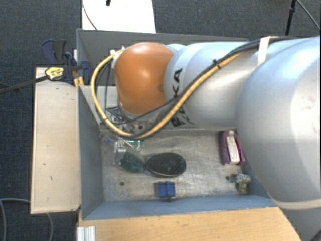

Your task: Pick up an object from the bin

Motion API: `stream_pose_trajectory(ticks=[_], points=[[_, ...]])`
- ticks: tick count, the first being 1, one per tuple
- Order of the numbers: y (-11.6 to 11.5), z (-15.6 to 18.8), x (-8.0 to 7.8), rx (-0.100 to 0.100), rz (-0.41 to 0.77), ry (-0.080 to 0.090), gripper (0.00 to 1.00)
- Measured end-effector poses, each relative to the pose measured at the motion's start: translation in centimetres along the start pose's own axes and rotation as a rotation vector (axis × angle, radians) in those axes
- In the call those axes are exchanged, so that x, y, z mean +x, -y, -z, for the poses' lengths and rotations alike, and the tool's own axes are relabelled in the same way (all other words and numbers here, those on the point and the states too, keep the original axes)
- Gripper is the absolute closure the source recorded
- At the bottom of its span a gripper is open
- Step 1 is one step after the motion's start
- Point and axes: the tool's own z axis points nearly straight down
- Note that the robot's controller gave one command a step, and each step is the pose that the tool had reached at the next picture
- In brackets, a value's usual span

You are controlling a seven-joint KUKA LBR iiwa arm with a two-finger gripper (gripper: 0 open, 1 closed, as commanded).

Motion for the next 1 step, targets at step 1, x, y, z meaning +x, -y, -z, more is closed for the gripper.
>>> stream_pose_trajectory(ticks=[1], points=[[7.23,-9.18,3.07,0.002,0.176,0.008,0.00]])
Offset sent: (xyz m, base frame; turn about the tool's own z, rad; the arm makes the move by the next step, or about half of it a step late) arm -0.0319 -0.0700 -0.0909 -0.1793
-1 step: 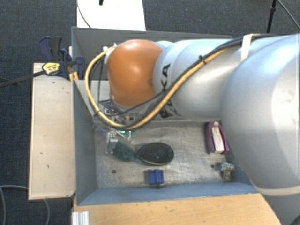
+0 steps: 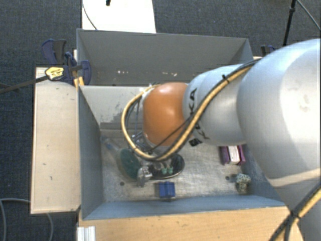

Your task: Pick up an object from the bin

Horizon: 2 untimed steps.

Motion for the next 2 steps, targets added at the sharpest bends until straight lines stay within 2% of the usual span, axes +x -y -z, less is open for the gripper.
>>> stream_pose_trajectory(ticks=[1,2], points=[[-0.1,4.9,-4.7,-0.002,0.088,0.007,0.00],[-4.0,-0.3,0.4,0.003,0.196,-0.001,0.00]])
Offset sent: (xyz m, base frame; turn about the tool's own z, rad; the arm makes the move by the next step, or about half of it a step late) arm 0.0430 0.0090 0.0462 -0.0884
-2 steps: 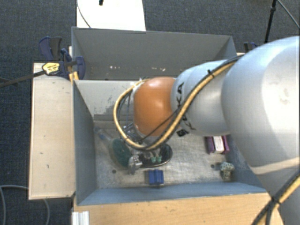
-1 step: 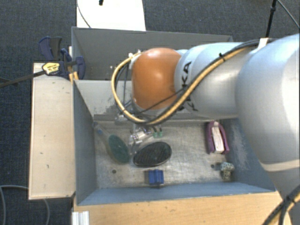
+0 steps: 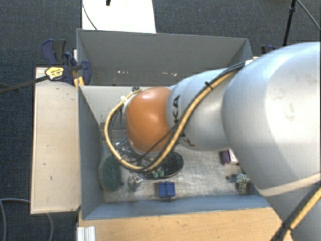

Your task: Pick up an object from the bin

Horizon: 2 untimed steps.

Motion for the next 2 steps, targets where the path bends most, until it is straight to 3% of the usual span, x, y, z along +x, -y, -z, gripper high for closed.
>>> stream_pose_trajectory(ticks=[1,2], points=[[4.7,5.0,4.3,-0.004,-0.135,0.002,0.00],[11.7,-0.2,1.2,-0.006,-0.083,0.008,0.00]])
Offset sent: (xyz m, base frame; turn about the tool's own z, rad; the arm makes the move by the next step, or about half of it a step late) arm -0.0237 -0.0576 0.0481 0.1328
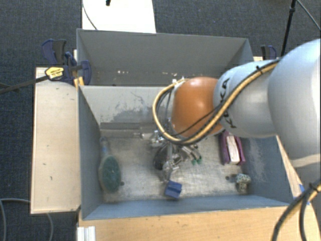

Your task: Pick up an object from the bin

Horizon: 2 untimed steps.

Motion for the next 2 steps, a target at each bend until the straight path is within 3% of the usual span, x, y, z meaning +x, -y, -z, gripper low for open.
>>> stream_pose_trajectory(ticks=[1,2], points=[[2.53,0.24,-0.25,0.000,-0.323,0.001,0.00],[2.55,0.32,-0.29,0.000,-0.325,0.002,1.00]])
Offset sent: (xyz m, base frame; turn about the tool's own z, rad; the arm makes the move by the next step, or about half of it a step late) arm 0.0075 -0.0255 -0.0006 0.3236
